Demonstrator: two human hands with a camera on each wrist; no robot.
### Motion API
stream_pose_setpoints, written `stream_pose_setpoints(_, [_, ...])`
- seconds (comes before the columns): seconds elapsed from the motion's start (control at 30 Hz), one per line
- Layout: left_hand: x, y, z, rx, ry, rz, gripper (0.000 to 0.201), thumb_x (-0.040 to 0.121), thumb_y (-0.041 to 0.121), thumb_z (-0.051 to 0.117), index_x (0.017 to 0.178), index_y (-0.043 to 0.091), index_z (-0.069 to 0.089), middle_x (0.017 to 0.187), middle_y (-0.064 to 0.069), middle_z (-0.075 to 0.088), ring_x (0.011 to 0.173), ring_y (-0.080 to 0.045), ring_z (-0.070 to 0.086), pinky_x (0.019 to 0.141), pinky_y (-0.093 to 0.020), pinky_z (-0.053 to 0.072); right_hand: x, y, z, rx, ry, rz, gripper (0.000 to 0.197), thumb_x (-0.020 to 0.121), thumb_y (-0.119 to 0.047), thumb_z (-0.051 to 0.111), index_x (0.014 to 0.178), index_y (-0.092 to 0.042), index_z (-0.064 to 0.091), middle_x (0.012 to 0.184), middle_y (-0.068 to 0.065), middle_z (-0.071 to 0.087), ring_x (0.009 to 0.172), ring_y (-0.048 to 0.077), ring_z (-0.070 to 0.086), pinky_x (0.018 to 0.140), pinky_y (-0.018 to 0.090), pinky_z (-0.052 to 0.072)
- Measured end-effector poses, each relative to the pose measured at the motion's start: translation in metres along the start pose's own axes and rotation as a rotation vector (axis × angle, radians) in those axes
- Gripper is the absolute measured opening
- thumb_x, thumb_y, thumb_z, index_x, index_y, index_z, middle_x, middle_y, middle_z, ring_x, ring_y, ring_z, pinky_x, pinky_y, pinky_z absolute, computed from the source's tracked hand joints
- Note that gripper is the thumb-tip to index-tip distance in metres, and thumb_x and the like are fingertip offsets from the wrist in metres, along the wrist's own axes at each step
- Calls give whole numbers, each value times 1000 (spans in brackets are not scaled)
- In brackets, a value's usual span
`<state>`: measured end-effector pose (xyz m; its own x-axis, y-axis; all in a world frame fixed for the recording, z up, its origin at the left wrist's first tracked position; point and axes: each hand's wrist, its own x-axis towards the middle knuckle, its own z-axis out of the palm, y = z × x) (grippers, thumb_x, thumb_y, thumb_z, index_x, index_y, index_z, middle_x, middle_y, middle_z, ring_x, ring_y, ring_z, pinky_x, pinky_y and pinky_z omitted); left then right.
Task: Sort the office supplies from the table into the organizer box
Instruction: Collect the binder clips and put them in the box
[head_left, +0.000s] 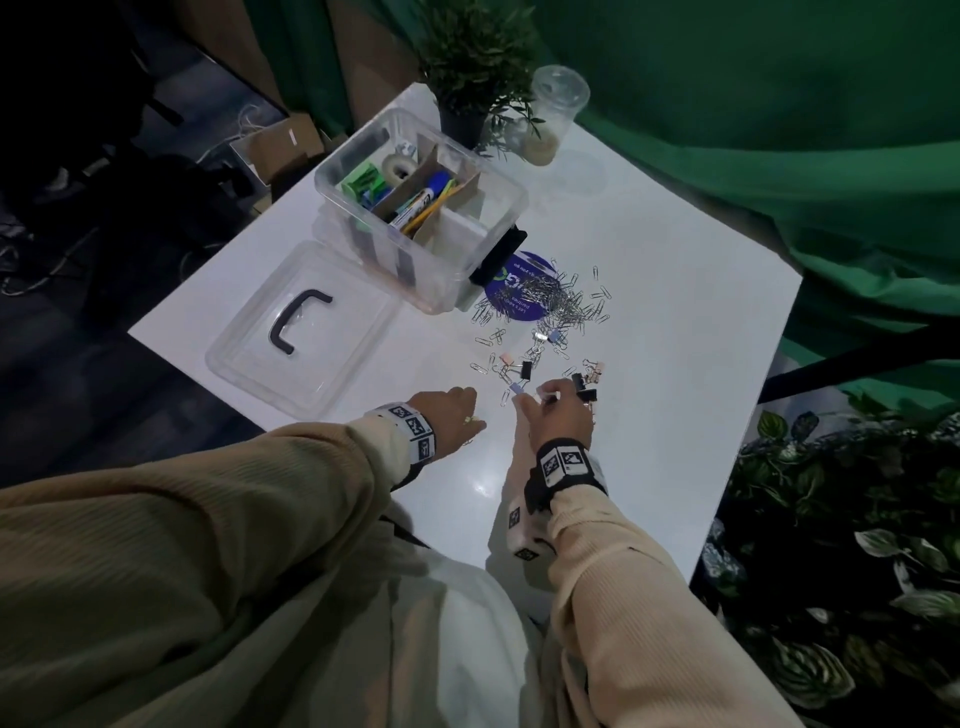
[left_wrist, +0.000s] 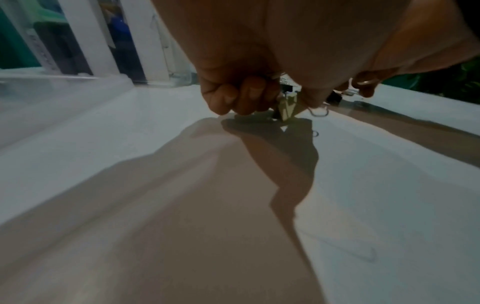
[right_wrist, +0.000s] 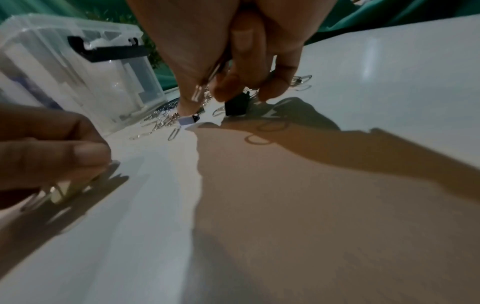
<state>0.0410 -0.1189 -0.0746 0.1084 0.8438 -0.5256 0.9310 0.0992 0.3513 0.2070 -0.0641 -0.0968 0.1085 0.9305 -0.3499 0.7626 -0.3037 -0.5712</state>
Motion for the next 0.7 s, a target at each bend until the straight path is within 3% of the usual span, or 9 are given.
stream_pose_setpoints(0.1, [3,2,-10,-163,51,-67,39,101,42,25,110,10,45,106,-9,61,90,-31,58,81,-37,44,-5,3,-5,91,108,80,43,74,-51,73,97,-21,51,91,2,67,87,26,63,72,29,47])
stream_pose_setpoints(0.17, [6,4,-14,-378,70,-119,37,102,41,22,106,11,43,88,-1,60,81,-26,53,76,-33,41,-8,8,-6,36,71,90,48,72,-52,74,98,-20,50,92,0,66,88,25,63,74,30,47])
stream_pose_setpoints(0.23, [14,2,-13,-621,72,-157,36,102,42,23,107,12,44,87,1,62,81,-23,51,78,-32,38,-9,12,-6,-6,40,79,49,72,-51,75,100,-20,50,95,-2,66,91,25,63,76,30,46])
stream_pose_setpoints(0.3, [21,0,-15,-881,52,-228,39,97,47,27,101,14,48,94,-5,63,80,-22,49,81,-37,42,-8,15,-6,-22,30,64,48,73,-48,75,104,-20,52,100,-2,67,96,25,63,78,29,45])
stream_pose_setpoints(0.37, [26,3,-21,-1111,50,-334,36,93,43,29,79,15,48,79,-8,56,60,-18,42,60,-31,41,-7,15,-7,-26,17,44,46,76,-46,73,109,-21,53,103,-1,68,99,25,63,79,29,43])
stream_pose_setpoints(0.4, [27,5,-25,-1224,40,-365,34,93,37,29,69,16,43,70,-6,48,50,-14,36,48,-24,33,-6,15,-8,-24,18,37,46,76,-45,73,111,-21,53,105,-1,68,100,25,62,80,28,43])
stream_pose_setpoints(0.5, [27,9,-35,-1621,-62,-324,25,84,26,30,60,18,32,64,0,39,45,-10,20,37,-17,13,-3,13,-12,-60,12,3,47,81,-42,70,119,-22,51,111,1,66,103,26,61,80,29,43])
stream_pose_setpoints(0.57, [27,10,-38,-1737,-137,-277,24,81,25,29,58,20,28,64,0,43,48,-11,16,38,-19,11,1,14,-12,-117,-9,-28,42,83,-39,67,118,-19,55,112,5,66,104,27,60,81,29,43])
stream_pose_setpoints(0.7, [25,16,-43,-1833,-152,-226,24,80,26,34,57,19,30,62,-4,56,43,-12,23,38,-20,16,8,15,-11,-124,-23,-28,38,81,-44,68,103,-15,60,101,4,68,96,27,62,79,30,44])
